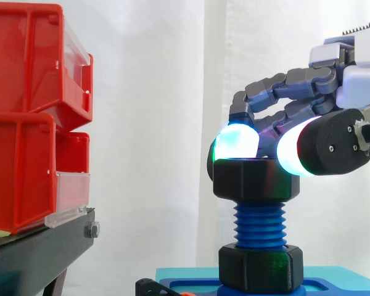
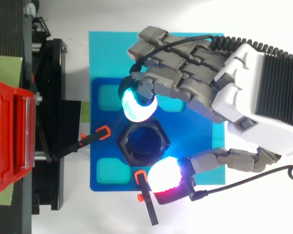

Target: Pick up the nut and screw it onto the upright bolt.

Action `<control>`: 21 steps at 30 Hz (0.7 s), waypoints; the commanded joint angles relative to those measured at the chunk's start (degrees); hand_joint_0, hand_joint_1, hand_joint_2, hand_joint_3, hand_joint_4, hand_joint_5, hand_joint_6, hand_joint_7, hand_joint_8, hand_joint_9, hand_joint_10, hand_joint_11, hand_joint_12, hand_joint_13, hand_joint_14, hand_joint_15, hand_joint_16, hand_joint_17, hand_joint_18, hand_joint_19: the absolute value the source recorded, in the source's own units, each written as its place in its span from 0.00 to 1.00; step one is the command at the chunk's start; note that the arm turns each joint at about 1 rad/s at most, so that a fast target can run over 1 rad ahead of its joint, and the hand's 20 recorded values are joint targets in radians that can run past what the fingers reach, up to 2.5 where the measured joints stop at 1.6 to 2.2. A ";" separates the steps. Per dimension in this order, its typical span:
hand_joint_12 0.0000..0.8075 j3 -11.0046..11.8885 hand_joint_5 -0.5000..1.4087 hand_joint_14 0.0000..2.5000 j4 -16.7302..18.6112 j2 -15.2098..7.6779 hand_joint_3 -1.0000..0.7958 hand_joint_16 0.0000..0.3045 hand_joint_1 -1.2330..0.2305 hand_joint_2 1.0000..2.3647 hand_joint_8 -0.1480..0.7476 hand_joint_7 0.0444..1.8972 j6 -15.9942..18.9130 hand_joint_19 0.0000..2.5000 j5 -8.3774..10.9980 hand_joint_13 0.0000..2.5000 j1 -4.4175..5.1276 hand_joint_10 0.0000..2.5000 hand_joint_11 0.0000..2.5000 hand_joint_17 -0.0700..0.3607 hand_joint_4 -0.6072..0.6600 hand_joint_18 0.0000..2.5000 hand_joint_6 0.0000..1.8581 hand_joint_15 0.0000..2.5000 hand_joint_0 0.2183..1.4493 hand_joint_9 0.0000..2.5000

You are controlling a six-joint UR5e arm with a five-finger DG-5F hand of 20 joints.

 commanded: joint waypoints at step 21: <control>0.51 -0.36 0.17 0.00 0.18 -0.03 0.28 0.19 0.33 0.00 0.54 0.68 0.06 0.09 -1.51 0.12 -0.77 0.00 0.06 0.46 0.76 0.21 0.29 0.00 0.24 0.19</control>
